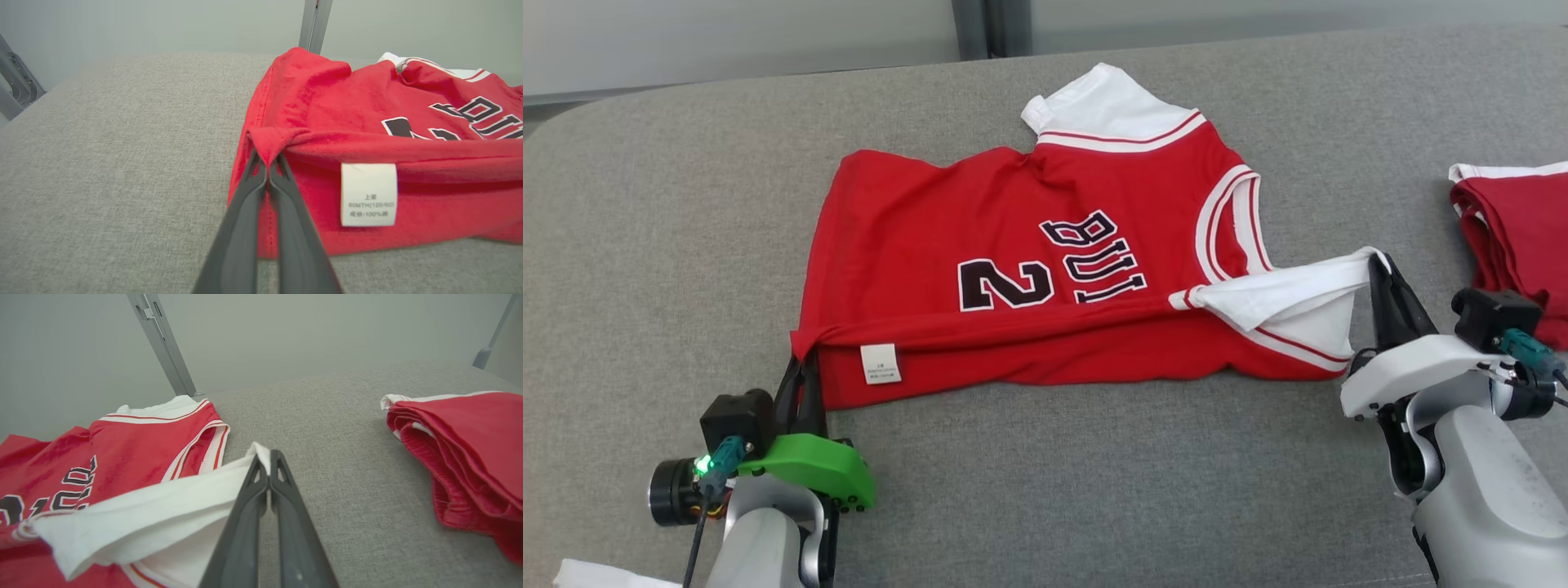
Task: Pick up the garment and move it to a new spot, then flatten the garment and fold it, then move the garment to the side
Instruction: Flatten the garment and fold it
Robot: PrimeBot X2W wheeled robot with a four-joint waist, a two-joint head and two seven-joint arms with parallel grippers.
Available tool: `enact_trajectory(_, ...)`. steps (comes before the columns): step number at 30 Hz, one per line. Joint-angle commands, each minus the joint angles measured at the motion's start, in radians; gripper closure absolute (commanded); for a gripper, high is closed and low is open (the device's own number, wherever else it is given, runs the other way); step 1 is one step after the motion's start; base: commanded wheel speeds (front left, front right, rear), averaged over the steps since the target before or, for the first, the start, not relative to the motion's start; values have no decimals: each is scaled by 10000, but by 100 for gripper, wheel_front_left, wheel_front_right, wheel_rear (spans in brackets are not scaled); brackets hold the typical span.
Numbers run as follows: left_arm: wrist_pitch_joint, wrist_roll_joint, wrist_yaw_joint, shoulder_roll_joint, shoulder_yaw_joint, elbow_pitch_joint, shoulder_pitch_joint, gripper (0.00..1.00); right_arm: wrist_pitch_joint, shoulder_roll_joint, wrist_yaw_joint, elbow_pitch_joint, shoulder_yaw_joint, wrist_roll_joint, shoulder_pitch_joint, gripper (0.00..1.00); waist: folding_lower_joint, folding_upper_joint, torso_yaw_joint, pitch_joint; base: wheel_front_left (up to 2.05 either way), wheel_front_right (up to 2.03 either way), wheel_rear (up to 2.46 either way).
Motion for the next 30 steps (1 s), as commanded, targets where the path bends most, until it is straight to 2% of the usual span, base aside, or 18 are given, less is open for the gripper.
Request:
enact_trajectory(1, 6, 63, 45, 71, -6, 98, -269, 100, -24, -27, -19, 95, -59, -116, -194, 100, 0, 0, 27, 337, 0, 0, 0)
enact_trajectory(9, 4, 181, 47, 71, -82, 381, -924, 100, -24, 65, -19, 409, -171, -560, -850, 100, 0, 0, 31, 849, 0, 0, 0)
enact_trajectory(10, 6, 190, 51, 71, -85, 411, -994, 85, -24, 79, -19, 431, -195, -626, -924, 100, 0, 0, 36, 905, 0, 0, 0)
enact_trajectory(11, 6, 194, 84, 71, -74, 399, -1055, 64, -24, 90, -19, 433, -211, -680, -984, 82, 0, 0, 43, 951, 0, 0, 0)
enact_trajectory(12, 6, 202, 119, 71, -71, 393, -1099, 3, -24, 128, -19, 346, -266, -734, -1078, 37, 0, 0, 48, 989, 0, 0, 0)
enact_trajectory(13, 6, 219, 136, 71, -71, 378, -1123, 0, -24, 161, -19, 286, -308, -773, -1134, 0, 0, 0, 54, 1024, 0, 0, 0)
enact_trajectory(21, 5, 88, 486, 67, -92, -462, -476, 0, -22, 385, -18, -690, -779, -814, -588, 0, 0, 0, 172, 1015, 0, 0, 0)
enact_trajectory(30, 5, -234, 695, 66, -318, -698, 340, 0, -24, 180, -18, -1393, -304, -104, 1081, 0, 0, 0, 101, 843, 0, 0, 0)
